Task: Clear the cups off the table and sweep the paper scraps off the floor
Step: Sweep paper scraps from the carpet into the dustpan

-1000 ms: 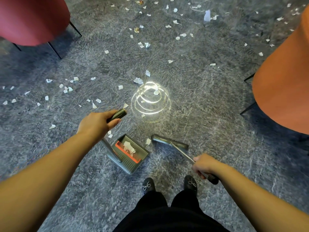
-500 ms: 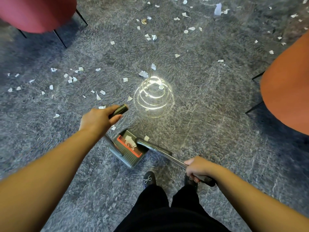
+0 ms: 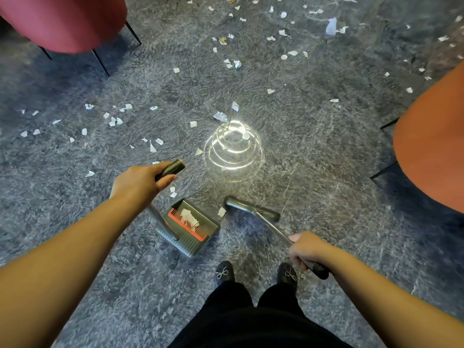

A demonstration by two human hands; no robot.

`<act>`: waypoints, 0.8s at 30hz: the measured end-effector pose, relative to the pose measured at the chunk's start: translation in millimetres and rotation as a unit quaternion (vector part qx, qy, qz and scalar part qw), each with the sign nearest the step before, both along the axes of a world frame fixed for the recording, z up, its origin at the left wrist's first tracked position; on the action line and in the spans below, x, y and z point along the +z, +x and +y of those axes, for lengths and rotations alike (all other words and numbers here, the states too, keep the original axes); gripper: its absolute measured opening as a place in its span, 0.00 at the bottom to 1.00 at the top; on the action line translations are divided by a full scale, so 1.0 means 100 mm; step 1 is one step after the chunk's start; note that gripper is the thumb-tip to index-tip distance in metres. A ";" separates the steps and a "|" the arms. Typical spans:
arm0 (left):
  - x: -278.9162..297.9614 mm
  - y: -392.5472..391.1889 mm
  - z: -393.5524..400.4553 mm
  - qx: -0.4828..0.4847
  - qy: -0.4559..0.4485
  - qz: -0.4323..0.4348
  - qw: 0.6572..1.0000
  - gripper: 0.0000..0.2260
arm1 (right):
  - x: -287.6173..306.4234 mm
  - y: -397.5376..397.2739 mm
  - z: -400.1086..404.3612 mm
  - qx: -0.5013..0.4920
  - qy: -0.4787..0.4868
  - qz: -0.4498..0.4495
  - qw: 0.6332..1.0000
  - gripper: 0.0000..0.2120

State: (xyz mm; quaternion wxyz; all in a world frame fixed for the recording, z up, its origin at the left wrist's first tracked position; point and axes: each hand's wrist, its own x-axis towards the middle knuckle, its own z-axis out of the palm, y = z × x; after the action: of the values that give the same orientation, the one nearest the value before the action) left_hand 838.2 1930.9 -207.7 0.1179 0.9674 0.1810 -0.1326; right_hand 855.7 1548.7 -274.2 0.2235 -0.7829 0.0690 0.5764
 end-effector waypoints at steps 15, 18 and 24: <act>-0.08 -0.24 0.10 0.058 -0.012 0.003 0.998 0.19 | 0.02 -0.14 0.27 0.068 0.014 0.052 0.996 0.33; -0.07 -0.25 0.08 0.062 -0.009 0.003 0.998 0.18 | 0.06 -0.15 0.34 0.050 0.037 0.065 0.996 0.31; -0.07 -0.33 0.15 0.079 -0.017 -0.007 0.997 0.19 | 0.10 -0.15 0.31 0.013 0.045 0.063 0.997 0.31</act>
State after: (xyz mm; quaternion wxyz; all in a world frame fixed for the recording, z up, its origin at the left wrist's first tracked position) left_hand 804.9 1945.9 -214.4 0.1452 0.9488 0.2540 -0.1193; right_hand 840.6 1579.7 -264.0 0.2463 -0.7352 0.0460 0.6298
